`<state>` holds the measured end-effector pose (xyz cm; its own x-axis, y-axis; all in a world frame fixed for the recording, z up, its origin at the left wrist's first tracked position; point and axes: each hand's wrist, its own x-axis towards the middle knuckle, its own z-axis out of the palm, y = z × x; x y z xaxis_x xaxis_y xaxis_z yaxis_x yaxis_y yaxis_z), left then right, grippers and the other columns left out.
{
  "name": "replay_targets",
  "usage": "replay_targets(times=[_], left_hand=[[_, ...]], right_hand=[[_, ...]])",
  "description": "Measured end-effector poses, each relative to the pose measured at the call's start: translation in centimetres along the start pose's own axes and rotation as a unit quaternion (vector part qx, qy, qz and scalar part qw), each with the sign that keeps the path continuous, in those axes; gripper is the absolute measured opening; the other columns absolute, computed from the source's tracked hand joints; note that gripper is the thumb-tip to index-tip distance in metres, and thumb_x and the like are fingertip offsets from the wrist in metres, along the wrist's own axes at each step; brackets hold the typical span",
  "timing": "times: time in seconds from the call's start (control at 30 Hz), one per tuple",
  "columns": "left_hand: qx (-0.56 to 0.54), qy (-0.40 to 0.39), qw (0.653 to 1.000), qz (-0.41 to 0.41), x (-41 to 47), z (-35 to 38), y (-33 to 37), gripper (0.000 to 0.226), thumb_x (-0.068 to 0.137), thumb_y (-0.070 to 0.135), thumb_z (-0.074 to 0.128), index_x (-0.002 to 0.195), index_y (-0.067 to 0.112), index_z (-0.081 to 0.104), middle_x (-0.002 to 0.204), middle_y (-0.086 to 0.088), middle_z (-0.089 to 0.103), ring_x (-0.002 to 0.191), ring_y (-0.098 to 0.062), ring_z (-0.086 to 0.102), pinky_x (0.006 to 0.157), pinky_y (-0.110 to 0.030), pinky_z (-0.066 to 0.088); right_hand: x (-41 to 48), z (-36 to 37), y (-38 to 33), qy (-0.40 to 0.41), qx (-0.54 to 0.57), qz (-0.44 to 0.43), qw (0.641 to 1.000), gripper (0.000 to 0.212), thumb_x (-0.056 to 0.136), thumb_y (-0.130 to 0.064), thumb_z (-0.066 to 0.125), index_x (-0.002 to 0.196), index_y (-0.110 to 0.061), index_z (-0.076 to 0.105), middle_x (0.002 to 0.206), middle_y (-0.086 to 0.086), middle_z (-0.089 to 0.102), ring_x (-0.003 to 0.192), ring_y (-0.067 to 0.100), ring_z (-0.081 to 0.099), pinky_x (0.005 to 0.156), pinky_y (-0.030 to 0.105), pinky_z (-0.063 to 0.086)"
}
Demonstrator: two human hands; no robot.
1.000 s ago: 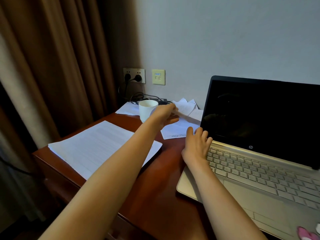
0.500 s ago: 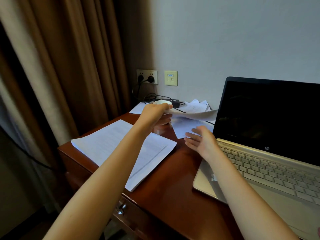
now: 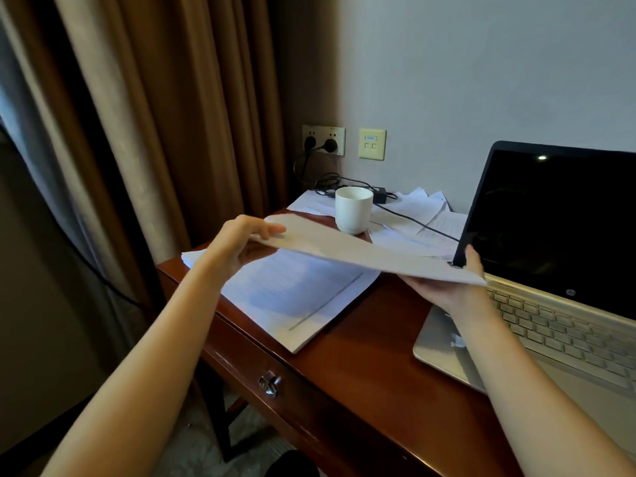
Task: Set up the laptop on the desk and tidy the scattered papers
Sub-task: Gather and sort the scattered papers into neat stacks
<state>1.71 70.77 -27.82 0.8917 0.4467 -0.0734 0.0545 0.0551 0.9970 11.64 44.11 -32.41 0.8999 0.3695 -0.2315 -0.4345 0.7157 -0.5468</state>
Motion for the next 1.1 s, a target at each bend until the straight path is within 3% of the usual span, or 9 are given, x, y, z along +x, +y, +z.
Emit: replay_targets(times=[0.07, 0.13, 0.27, 0.47, 0.63, 0.7, 0.83, 0.93, 1.1], left_hand=[[0.01, 0.023, 1.0, -0.016, 0.4, -1.5, -0.6, 0.028, 0.083, -0.004, 0.043, 0.08, 0.006, 0.069, 0.096, -0.005, 0.063, 0.082, -0.018, 0.062, 0.053, -0.014, 0.054], [0.017, 0.06, 0.998, -0.028, 1.0, -2.4, -1.1, 0.025, 0.082, -0.004, 0.049, 0.093, 0.004, 0.07, 0.108, -0.01, 0.059, 0.084, -0.02, 0.062, 0.054, -0.015, 0.056], [0.089, 0.111, 0.989, -0.026, 2.0, -3.4, -1.9, 0.051, 0.084, -0.014, 0.045, 0.128, 0.01, 0.055, 0.126, -0.016, 0.051, 0.11, -0.032, 0.056, 0.077, -0.031, 0.054], [-0.004, 0.154, 0.988, -0.03, 2.5, -4.0, -2.6, 0.052, 0.087, -0.017, 0.042, 0.134, 0.005, 0.048, 0.13, -0.013, 0.051, 0.119, -0.032, 0.052, 0.085, -0.033, 0.05], [-0.123, 0.237, 0.964, -0.02, 3.0, -5.2, -3.0, 0.045, 0.091, -0.006, 0.052, 0.135, 0.0, 0.045, 0.126, -0.017, 0.056, 0.114, -0.028, 0.057, 0.094, -0.032, 0.048], [-0.137, 0.247, 0.959, -0.024, 2.9, -5.3, -3.1, 0.035, 0.093, 0.001, 0.054, 0.126, -0.005, 0.05, 0.103, -0.013, 0.063, 0.101, -0.024, 0.06, 0.088, -0.029, 0.05], [-0.076, 0.152, 0.983, -0.065, 1.9, -4.9, -3.5, 0.013, 0.092, 0.005, 0.056, 0.105, 0.002, 0.056, 0.09, -0.007, 0.061, 0.075, -0.017, 0.06, 0.065, -0.026, 0.053], [0.037, 0.12, 0.991, -0.055, 1.6, -4.7, -4.6, 0.024, 0.09, 0.001, 0.054, 0.113, 0.001, 0.057, 0.112, -0.01, 0.059, 0.089, -0.021, 0.058, 0.07, -0.029, 0.049], [0.187, 0.202, 0.961, -0.012, 1.2, -5.0, -6.0, 0.034, 0.088, 0.012, 0.056, 0.121, 0.002, 0.057, 0.12, -0.009, 0.061, 0.103, -0.024, 0.057, 0.077, -0.028, 0.043]], right_hand=[[-0.5, 0.4, -0.1, 0.018, -0.166, 0.002, 0.986, 0.034, 0.089, -0.034, 0.05, 0.106, -0.005, 0.054, 0.085, 0.012, 0.057, 0.075, 0.024, 0.057, 0.067, 0.029, 0.049], [-0.5, 0.6, 0.3, 0.039, -0.321, 0.003, 0.946, 0.043, 0.076, -0.014, 0.063, 0.11, 0.012, 0.052, 0.074, 0.014, 0.057, 0.063, 0.023, 0.056, 0.054, 0.025, 0.047], [0.0, 1.0, 1.1, 0.087, -0.404, -0.063, 0.908, 0.04, 0.083, 0.016, 0.053, 0.123, 0.011, 0.051, 0.118, 0.024, 0.06, 0.083, 0.028, 0.059, 0.078, 0.036, 0.049], [-0.5, 1.6, 1.5, 0.006, -0.328, -0.125, 0.936, 0.034, 0.088, 0.008, 0.052, 0.122, 0.006, 0.054, 0.116, 0.015, 0.059, 0.092, 0.025, 0.061, 0.083, 0.029, 0.049], [-1.0, 2.4, 3.1, 0.042, -0.512, -0.1, 0.852, 0.005, 0.088, -0.005, 0.061, 0.091, -0.009, 0.059, 0.076, 0.005, 0.06, 0.047, 0.008, 0.049, 0.035, 0.013, 0.033], [-0.5, 2.6, 3.9, 0.049, -0.495, -0.109, 0.86, 0.013, 0.088, -0.002, 0.06, 0.078, -0.011, 0.058, 0.068, 0.004, 0.055, 0.029, 0.001, 0.039, 0.03, 0.011, 0.025], [-0.1, 3.5, 5.7, 0.048, -0.436, -0.084, 0.895, 0.016, 0.089, -0.001, 0.059, 0.075, -0.009, 0.055, 0.069, 0.004, 0.052, 0.026, -0.001, 0.04, 0.029, 0.011, 0.026], [0.1, 3.8, 6.7, 0.025, -0.435, -0.068, 0.898, 0.009, 0.089, -0.002, 0.059, 0.082, -0.007, 0.058, 0.071, 0.005, 0.057, 0.032, 0.002, 0.053, 0.034, 0.011, 0.039], [0.1, 3.4, 7.8, 0.026, -0.46, -0.068, 0.885, 0.009, 0.086, 0.003, 0.062, 0.08, -0.003, 0.06, 0.078, 0.008, 0.062, 0.042, 0.011, 0.062, 0.043, 0.016, 0.051]])
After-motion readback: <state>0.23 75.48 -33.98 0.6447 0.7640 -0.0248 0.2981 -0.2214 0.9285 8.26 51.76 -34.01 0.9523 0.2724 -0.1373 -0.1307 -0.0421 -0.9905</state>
